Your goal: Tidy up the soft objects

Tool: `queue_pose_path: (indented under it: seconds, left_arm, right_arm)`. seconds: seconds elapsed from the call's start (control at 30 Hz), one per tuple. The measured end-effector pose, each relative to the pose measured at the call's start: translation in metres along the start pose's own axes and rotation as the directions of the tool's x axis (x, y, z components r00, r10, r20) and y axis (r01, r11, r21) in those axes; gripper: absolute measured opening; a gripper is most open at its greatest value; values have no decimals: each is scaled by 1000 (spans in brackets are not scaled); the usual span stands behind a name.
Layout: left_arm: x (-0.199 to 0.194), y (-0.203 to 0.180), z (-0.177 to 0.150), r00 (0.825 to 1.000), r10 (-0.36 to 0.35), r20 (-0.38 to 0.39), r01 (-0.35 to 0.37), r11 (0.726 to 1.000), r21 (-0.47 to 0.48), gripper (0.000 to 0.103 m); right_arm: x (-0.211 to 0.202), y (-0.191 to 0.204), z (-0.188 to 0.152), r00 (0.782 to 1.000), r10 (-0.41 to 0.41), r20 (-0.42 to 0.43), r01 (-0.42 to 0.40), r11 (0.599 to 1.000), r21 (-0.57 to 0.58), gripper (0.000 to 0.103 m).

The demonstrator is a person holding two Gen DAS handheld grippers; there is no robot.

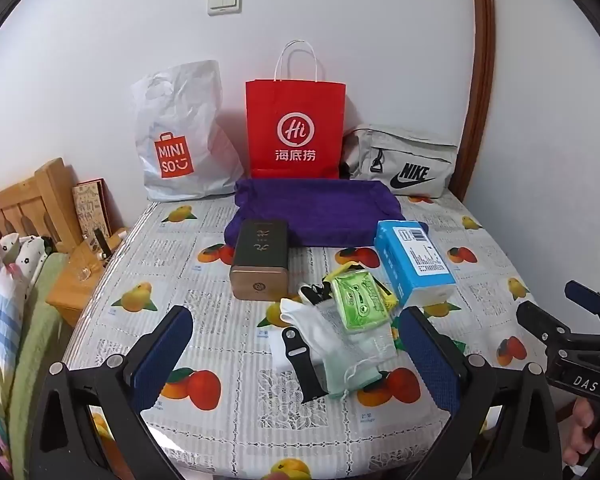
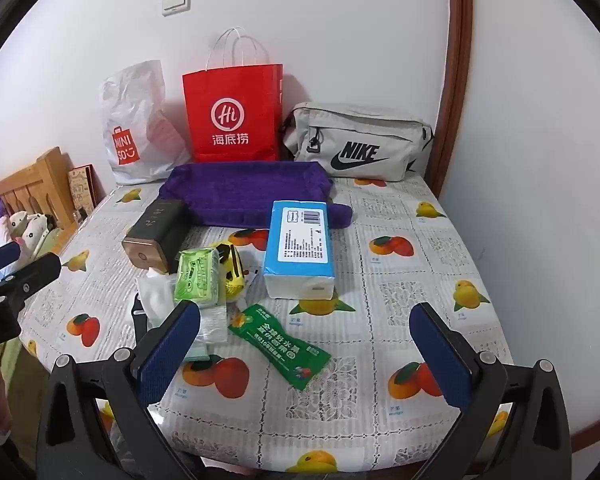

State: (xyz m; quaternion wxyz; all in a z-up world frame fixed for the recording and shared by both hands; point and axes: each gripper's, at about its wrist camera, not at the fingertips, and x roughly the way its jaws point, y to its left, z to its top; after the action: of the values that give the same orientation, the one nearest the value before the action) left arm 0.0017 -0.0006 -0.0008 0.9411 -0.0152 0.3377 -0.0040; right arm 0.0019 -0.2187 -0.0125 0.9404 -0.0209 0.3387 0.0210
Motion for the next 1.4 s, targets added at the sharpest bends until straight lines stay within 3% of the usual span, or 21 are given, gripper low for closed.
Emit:
queue_pose_path:
  seconds: [0.07, 0.57, 1.4]
  left_arm:
    - [4, 0, 1, 1000, -3, -23, 3, 1000, -2, 103]
    - [-7, 13, -4, 999, 35, 27, -34, 998, -46, 103]
    - [-8, 13, -7, 999, 21, 28, -19, 999, -45, 103]
  right_arm:
    - [1, 0, 0, 1000, 6, 1, -6, 1000, -2, 103]
    - [-6, 5, 0, 1000, 23, -5, -23, 1000, 13, 103]
    - [-13, 4, -1, 999, 36, 10, -36, 999, 17, 103]
